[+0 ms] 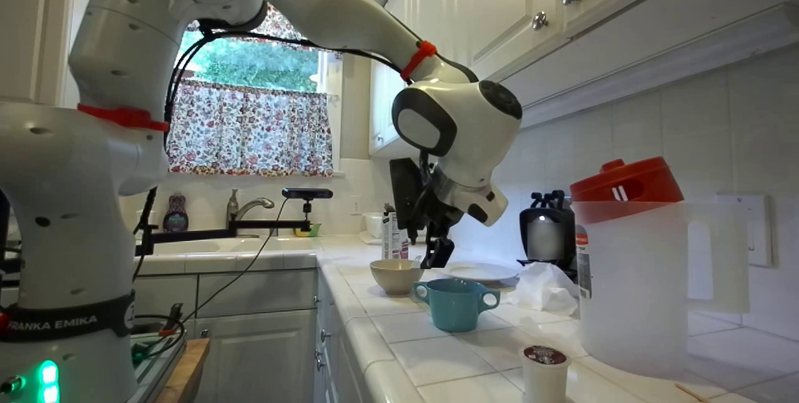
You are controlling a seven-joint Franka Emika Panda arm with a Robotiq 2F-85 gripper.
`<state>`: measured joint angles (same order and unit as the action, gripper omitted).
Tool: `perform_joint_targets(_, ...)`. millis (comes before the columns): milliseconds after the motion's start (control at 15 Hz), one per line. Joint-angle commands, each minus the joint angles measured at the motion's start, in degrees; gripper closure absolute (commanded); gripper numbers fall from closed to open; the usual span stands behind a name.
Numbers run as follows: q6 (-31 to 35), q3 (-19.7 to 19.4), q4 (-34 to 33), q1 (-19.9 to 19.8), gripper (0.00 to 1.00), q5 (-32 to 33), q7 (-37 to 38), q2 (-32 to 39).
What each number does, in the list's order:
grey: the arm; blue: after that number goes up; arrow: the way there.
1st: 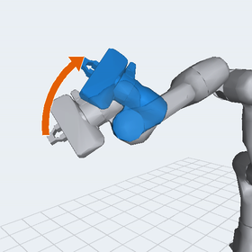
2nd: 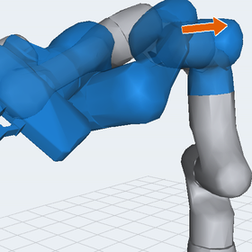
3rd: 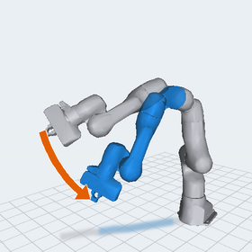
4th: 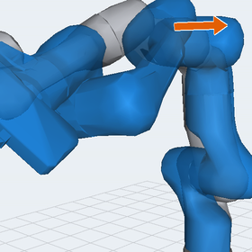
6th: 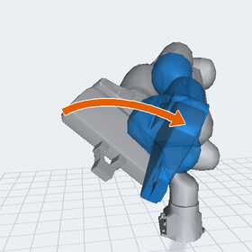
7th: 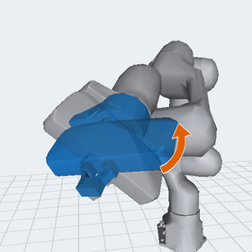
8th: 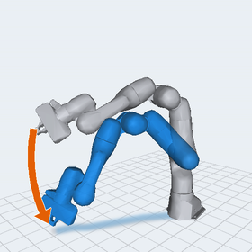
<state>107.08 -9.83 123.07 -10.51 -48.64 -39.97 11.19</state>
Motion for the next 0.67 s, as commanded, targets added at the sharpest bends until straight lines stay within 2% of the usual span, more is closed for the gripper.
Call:
perform_joint_targets(0, -0.29, 0.98, -1.90, -0.28, 0.00, 1.95, 0.31, 1.09)
perform_joint_targets(133, -0.61, 1.27, -2.32, -0.42, 0.00, 2.18, -0.03, 1.44)
perform_joint_targets(200, -0.70, 1.36, -2.51, -0.46, 0.05, 2.25, -0.03, 1.63)
perform_joint_targets(333, -0.82, 1.50, -2.74, -0.51, 0.29, 2.10, -0.06, 2.03)
perform_joint_targets(400, -0.85, 1.56, -2.85, -0.52, 0.28, 2.05, -0.05, 2.25)
perform_joint_targets(533, -0.95, 1.73, -3.08, -0.50, 0.41, 2.10, 0.01, 2.66)
perform_joint_targets(600, -0.99, 1.83, -3.21, -0.49, 0.44, 2.06, 0.03, 2.89)
